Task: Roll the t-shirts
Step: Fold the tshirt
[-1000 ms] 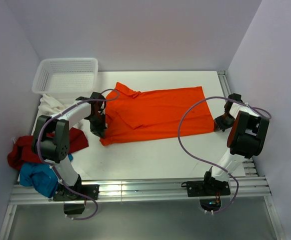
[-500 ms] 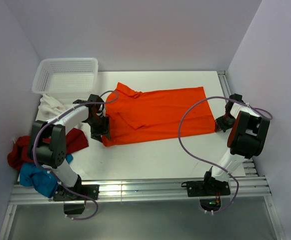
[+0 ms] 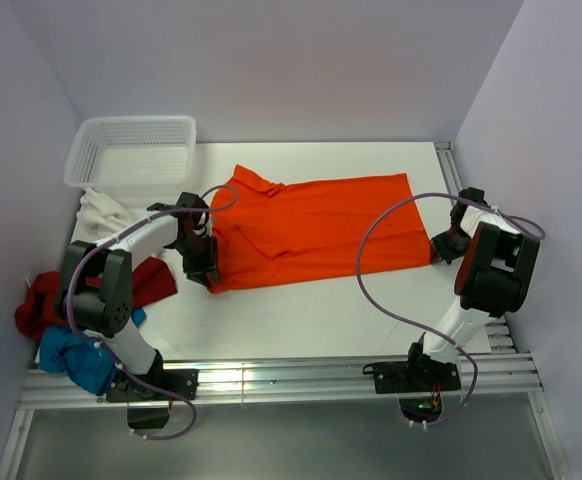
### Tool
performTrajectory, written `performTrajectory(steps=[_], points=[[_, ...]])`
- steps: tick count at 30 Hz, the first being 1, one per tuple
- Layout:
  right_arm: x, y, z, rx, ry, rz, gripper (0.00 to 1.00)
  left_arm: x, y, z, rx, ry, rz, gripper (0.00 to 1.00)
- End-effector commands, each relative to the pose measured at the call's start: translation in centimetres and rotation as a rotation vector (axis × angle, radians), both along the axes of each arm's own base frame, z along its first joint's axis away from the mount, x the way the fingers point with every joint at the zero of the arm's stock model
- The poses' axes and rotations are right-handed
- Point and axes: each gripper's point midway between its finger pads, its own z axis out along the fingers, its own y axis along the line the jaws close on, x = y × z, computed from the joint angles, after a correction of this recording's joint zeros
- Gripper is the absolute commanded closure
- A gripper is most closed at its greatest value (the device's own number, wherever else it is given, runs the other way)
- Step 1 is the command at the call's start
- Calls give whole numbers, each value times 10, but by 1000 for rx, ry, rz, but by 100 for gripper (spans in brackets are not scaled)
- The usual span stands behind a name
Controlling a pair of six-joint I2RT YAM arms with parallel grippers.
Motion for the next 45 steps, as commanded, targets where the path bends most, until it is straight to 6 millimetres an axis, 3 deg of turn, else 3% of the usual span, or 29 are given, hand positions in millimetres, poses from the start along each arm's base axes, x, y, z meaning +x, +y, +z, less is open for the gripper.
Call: performTrajectory(steps=[1,2,5,7,9,11,13,14,15,19,24,30,35,40,45], points=[[-8,-10,2,-34,24,-19,100,6,2,-6,29,-21,-11,64],[-8,-10,2,-34,22,-21,100,7,3,-10,36,-14,-11,73],[-9,-10,1,-34,26,-21,100,8,0,-12,40,-13,-25,85],[-9,-10,1,-32,28,-22,100,7,-3,-13,45,-9,-36,84],[-9,-10,1,-32,26,-22,100,6,-4,-13,36,-8,-37,75],[-9,-10,0,-31,26,-25,100,5,-5,-12,27,-12,-41,75],[-9,-11,0,-30,27,-27,100,2,-3,-13,39,-3,-40,83],[-9,-12,1,-31,27,-25,100,1,0,-16,61,5,-38,95],[-9,-12,1,-30,31,-24,100,1,4,-18,81,11,-31,100],[-9,-15,2,-39,34,-27,100,2,22,-24,191,18,0,100],[-12,-24,6,-55,54,-34,100,3,28,-22,249,28,-3,100],[-13,-30,10,-73,54,-33,100,13,22,-3,302,10,-37,100],[-16,-31,8,-78,66,-31,100,9,21,-1,362,26,-59,99],[-21,-32,9,-84,78,-33,100,-4,18,-12,356,63,-75,84],[-23,-38,13,-97,78,-52,100,-8,13,-13,330,75,-83,79]])
